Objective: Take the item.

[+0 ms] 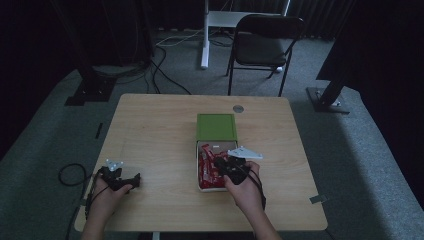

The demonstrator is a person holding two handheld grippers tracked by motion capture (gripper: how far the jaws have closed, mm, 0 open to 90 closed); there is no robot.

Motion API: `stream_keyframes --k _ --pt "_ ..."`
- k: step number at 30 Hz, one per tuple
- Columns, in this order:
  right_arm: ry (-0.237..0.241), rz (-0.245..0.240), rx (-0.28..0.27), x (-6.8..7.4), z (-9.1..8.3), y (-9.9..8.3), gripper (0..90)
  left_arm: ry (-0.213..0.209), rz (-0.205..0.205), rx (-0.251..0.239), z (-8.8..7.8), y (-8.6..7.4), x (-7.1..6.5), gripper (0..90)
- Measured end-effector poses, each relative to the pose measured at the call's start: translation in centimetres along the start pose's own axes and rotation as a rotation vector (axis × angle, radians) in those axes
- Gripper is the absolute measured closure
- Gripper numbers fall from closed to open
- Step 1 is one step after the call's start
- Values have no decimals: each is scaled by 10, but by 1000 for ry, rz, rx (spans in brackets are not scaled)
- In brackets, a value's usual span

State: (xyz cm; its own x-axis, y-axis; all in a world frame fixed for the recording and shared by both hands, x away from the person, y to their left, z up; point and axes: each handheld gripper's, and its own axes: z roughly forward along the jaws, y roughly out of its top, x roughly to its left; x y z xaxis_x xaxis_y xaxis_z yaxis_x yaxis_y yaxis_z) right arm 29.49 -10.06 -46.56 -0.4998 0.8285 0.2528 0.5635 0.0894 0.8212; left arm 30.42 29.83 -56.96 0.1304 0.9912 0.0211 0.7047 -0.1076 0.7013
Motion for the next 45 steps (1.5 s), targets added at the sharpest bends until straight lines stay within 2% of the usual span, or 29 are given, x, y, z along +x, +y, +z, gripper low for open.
stream_keyframes --k 7,13,28,37,45 --pt "6 -6 -50 -1 -13 11 826 0 0 0 0 0 0 11" --pt "-10 10 -82 -11 -17 19 825 0 0 1 0 0 0 11" --pt "-101 52 -160 -45 -35 27 826 -1 0 1 0 0 0 11" --pt "-161 96 -197 -71 -50 22 825 0 0 -1 0 0 0 11" --pt "-239 124 -240 -92 -63 15 825 0 0 0 0 0 0 11"
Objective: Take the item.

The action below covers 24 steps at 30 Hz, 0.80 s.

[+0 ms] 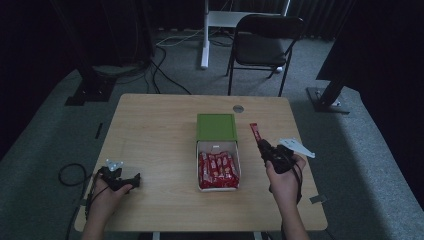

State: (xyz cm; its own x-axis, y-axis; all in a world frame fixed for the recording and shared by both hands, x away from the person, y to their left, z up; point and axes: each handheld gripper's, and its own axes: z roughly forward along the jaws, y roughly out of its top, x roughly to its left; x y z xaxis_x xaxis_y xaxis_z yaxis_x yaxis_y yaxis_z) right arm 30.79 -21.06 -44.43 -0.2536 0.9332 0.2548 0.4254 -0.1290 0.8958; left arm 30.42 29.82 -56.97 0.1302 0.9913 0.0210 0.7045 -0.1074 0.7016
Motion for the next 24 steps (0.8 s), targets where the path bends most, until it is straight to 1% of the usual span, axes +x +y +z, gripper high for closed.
stream_keyframes --k 1,5,6,7,8,10,13,14,16,19,24 --pt "-2 10 -5 -3 -1 -1 825 0 0 0 0 0 0 11" --pt "-27 21 -12 -13 -5 -3 825 0 0 0 0 0 0 11" --pt "-27 21 -12 -13 -5 -3 825 0 0 0 0 0 0 11" --pt "-39 19 -15 -16 -5 -3 825 0 0 0 0 0 0 11" --pt "-55 29 -16 -23 -7 -5 825 0 0 0 0 0 0 11" --pt "-79 32 -21 -29 -9 -6 825 0 0 0 0 0 0 11" --pt "-92 41 -24 -36 -11 -7 825 0 0 0 0 0 0 11" --pt "-113 44 -25 -43 -12 -9 825 0 0 0 0 0 0 11" --pt "-130 58 -23 -50 -13 -11 825 0 0 0 0 0 0 11" --pt "-161 64 -21 -61 -13 -15 825 0 0 0 0 0 0 11" --pt "-190 80 -14 -75 -12 -23 825 0 0 0 0 0 0 11"
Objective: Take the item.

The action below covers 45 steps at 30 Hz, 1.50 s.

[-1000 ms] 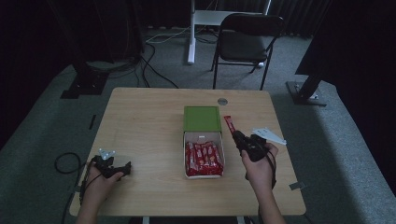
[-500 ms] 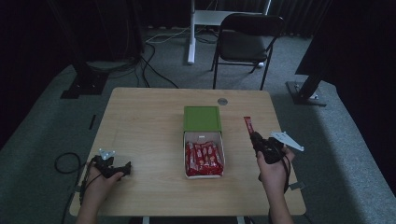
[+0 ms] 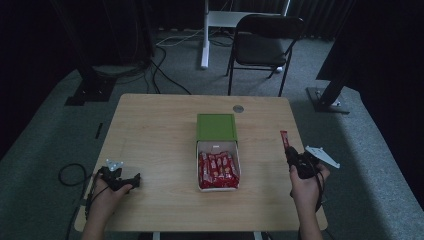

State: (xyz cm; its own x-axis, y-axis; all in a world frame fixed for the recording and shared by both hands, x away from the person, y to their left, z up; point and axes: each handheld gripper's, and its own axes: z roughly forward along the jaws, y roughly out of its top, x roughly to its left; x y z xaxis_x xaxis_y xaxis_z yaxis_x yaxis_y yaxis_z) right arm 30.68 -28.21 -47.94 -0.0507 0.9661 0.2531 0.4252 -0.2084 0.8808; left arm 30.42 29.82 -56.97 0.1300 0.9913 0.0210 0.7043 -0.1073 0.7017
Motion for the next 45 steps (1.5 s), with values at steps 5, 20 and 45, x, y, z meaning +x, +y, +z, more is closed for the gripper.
stream_keyframes --k 5,20,45 --pt "-44 9 19 -16 7 -11 825 0 0 0 0 0 0 11" --pt "-145 50 87 -52 26 -33 825 0 0 0 0 0 0 11" --pt "-219 59 251 -70 47 -56 822 0 0 0 0 0 0 11"
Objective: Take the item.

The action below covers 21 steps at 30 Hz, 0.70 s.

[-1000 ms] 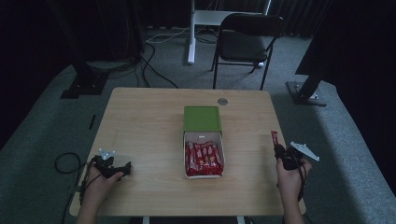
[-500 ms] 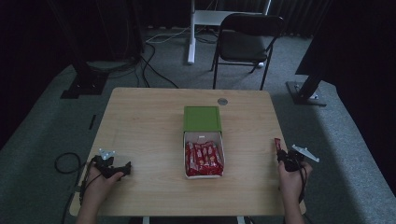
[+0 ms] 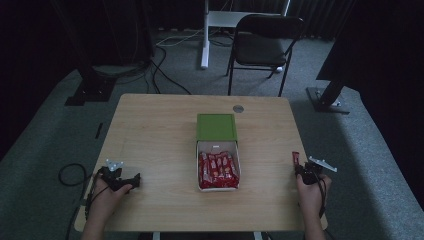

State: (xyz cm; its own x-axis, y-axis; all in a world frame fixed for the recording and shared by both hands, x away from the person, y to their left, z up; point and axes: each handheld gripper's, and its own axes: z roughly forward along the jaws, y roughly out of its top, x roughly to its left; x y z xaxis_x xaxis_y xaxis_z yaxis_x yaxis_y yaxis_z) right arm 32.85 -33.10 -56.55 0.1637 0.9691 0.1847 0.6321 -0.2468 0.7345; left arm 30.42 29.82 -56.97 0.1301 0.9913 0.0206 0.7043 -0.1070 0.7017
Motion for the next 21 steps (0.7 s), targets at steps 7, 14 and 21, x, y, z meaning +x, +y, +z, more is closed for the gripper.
stream_keyframes --k 7,14,21 --pt "-4 -6 13 0 1 -2 817 0 0 0 0 0 0 11" --pt "0 5 21 -1 1 -3 809 0 0 0 0 0 0 11" --pt "21 7 27 -4 -2 -5 712 0 0 0 0 0 0 11"
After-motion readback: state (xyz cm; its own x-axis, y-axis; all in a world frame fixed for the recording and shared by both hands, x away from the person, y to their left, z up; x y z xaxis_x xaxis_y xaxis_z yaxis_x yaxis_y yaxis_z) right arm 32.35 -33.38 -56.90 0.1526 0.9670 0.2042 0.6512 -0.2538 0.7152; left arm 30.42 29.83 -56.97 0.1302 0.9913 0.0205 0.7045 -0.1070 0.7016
